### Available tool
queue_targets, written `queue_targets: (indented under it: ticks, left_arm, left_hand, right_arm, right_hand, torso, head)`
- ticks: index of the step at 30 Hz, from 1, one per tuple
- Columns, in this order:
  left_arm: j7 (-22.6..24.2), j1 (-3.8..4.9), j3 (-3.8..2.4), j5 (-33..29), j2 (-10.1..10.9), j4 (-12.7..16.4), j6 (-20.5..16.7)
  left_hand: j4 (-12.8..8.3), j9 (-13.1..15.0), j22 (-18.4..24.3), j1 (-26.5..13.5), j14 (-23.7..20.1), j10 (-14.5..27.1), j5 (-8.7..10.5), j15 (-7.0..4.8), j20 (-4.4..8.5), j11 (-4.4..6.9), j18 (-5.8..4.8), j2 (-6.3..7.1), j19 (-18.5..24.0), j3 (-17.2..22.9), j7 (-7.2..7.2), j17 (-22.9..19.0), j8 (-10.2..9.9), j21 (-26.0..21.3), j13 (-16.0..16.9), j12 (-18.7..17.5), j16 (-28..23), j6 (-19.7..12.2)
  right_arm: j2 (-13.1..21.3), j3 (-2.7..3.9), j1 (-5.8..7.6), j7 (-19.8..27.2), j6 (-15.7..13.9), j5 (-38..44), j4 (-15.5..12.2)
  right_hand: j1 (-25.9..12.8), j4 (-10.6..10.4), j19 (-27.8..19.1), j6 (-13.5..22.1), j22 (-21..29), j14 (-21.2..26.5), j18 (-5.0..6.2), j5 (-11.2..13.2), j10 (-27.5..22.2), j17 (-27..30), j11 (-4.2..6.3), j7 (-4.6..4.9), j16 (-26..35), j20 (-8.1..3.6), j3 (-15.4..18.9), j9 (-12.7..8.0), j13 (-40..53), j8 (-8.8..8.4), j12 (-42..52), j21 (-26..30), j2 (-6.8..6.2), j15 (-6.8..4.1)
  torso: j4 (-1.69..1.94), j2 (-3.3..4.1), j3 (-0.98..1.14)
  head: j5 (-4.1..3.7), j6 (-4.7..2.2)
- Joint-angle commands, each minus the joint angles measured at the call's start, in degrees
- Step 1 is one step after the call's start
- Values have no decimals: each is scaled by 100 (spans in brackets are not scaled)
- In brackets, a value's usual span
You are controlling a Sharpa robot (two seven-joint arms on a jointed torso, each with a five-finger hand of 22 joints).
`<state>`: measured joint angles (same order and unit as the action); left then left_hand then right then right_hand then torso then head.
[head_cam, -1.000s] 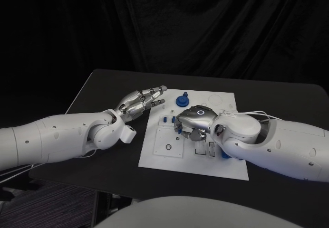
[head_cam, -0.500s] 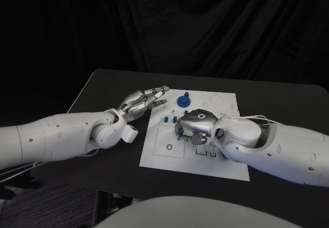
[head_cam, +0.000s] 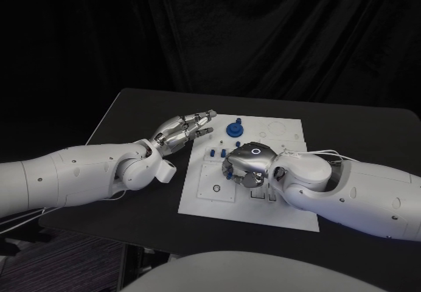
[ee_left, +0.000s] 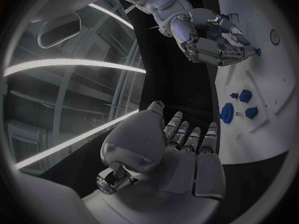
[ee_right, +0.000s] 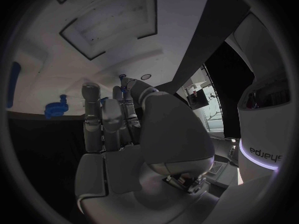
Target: Assemble the parts on the task board
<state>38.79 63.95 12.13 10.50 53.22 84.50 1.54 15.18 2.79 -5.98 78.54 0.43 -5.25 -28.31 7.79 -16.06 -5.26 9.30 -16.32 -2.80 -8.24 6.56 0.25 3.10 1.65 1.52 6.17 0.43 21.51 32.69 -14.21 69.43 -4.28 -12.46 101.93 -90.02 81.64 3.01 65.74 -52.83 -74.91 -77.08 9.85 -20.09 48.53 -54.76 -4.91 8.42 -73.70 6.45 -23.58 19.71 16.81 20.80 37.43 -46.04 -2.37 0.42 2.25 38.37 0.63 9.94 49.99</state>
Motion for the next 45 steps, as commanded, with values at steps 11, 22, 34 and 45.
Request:
queue_targets:
  ticks: [11,22,34,45]
  left_arm:
    - [-3,-12,-4,-2,-21,-12,167]
    - [-40,-13,-4,-2,-32,-22,204]
    - [-59,-14,-4,-2,-30,-22,221]
    - [-61,-16,-4,-2,-5,-8,206]
  left_hand:
    - [7,8,4,57,17,57,-30,87,0,3,104,-11,29,57,-1,0,15,-28,-6,-18,-11,34]
    - [9,10,0,58,20,61,-30,104,-5,7,104,-11,25,69,-4,2,17,-26,-6,-20,-9,44]
    - [10,12,-3,61,22,63,-35,116,-10,7,104,-13,23,80,-4,2,21,-25,-5,-19,-8,59]
    - [4,17,-4,73,22,61,-53,127,-17,4,104,-14,19,105,-1,2,29,-23,-4,-14,-7,90]
  right_arm:
    - [-51,4,-44,-17,-3,-23,54]
    - [-80,4,-52,-50,162,-75,71]
    - [-69,3,-86,-82,350,-78,94]
    - [153,6,-5,-26,-101,-131,-12]
  right_hand:
    - [-7,10,-12,-44,-274,30,-70,-19,47,9,10,-7,42,3,-19,4,3,25,-7,28,-55,5]
    - [-1,55,-89,-6,-263,89,-56,-40,26,79,-7,9,88,-1,-51,-6,-26,-42,-66,136,-86,11]
    - [-450,-283,-700,1171,55,901,40,917,-1235,989,-352,-104,534,315,403,-512,-95,-1143,-436,1212,-362,344]
    - [-304,-408,-657,1655,101,1092,56,1047,-2151,1162,-459,-341,484,355,882,-810,-136,-1480,-424,1470,-310,359]
  torso:
    - [7,6,2]
    - [6,3,1]
    - [3,2,2]
    - [1,1,3]
  head:
    - [-15,1]
    - [-14,1]
    - [-13,1]
    - [-18,1]
